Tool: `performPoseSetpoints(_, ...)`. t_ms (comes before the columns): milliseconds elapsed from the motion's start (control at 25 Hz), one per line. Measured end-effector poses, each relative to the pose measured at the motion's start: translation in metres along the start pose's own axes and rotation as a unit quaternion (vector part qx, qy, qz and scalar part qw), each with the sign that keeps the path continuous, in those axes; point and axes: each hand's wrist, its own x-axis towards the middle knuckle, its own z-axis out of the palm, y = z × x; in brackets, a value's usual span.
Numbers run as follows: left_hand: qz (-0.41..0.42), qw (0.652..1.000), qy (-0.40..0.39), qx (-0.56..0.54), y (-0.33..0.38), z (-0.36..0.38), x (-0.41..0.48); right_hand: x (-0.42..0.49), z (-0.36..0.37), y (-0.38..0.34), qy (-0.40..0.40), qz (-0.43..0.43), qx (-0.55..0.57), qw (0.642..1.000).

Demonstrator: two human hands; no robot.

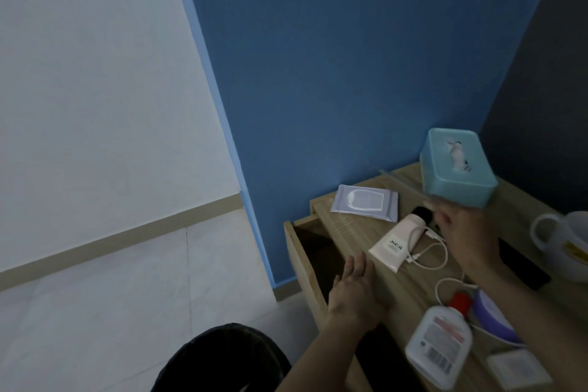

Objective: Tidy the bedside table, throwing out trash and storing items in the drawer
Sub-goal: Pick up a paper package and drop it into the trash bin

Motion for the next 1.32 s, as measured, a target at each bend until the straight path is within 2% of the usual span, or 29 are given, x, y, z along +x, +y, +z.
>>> performPoseSetpoints(80, -0.01, 1.0, -0.015, -0.011, -0.004, -0.012, 0.008, -0.01, -0.023, -0.011, 0.103, 0.052, 0.07, 0.991)
performPoseSetpoints(120, -0.019, 0.998, -0.023, -0.053, -0.004, -0.022, 0.009, -0.017, -0.032, -0.019, 0.119, 0.088, 0.116, 0.982)
performPoseSetpoints(160, -0.027, 0.988, -0.035, -0.149, -0.001, -0.034, 0.009, -0.024, -0.04, -0.028, 0.111, 0.132, 0.18, 0.968)
performPoseSetpoints(200, -0.03, 0.954, -0.044, -0.297, 0.004, -0.046, 0.006, -0.032, -0.044, -0.035, 0.087, 0.176, 0.268, 0.943)
performPoseSetpoints(280, -0.007, 0.816, -0.035, -0.576, 0.013, -0.066, -0.004, -0.05, -0.048, -0.059, 0.014, 0.237, 0.452, 0.859)
performPoseSetpoints(320, 0.004, 0.744, -0.011, -0.668, 0.016, -0.073, -0.007, -0.058, -0.048, -0.07, -0.018, 0.261, 0.513, 0.818)
performPoseSetpoints(360, 0.003, 0.677, 0.027, -0.735, 0.01, -0.074, -0.009, -0.065, -0.043, -0.082, -0.056, 0.278, 0.544, 0.79)
performPoseSetpoints(400, -0.008, 0.627, 0.063, -0.777, 0.004, -0.075, -0.014, -0.07, -0.039, -0.094, -0.093, 0.292, 0.558, 0.771)
performPoseSetpoints(440, -0.033, 0.595, 0.103, -0.797, -0.007, -0.072, -0.021, -0.075, -0.034, -0.106, -0.122, 0.303, 0.566, 0.757)
performPoseSetpoints(520, -0.081, 0.588, 0.163, -0.788, -0.037, -0.068, -0.041, -0.083, -0.022, -0.129, -0.18, 0.309, 0.585, 0.728)
performPoseSetpoints(640, -0.149, 0.624, 0.217, -0.736, -0.094, -0.06, -0.087, -0.097, 0.003, -0.161, -0.251, 0.314, 0.591, 0.699)
performPoseSetpoints(760, -0.222, 0.649, 0.265, -0.678, -0.158, -0.043, -0.139, -0.113, 0.039, -0.193, -0.321, 0.313, 0.569, 0.689)
performPoseSetpoints(840, -0.267, 0.677, 0.279, -0.626, -0.195, -0.024, -0.174, -0.134, 0.07, -0.216, -0.375, 0.313, 0.513, 0.706)
performPoseSetpoints(960, -0.331, 0.717, 0.246, -0.562, -0.238, 0.013, -0.208, -0.178, 0.118, -0.241, -0.45, 0.286, 0.357, 0.767)
performPoseSetpoints(1040, -0.384, 0.732, 0.188, -0.531, -0.253, 0.039, -0.216, -0.208, 0.143, -0.244, -0.51, 0.292, 0.269, 0.763)
performPoseSetpoints(1160, -0.438, 0.731, 0.116, -0.511, -0.268, 0.075, -0.218, -0.252, 0.172, -0.239, -0.551, 0.297, 0.167, 0.762)
performPoseSetpoints(1320, -0.457, 0.716, 0.05, -0.526, -0.273, 0.098, -0.208, -0.269, 0.171, -0.246, -0.537, 0.24, 0.091, 0.803)
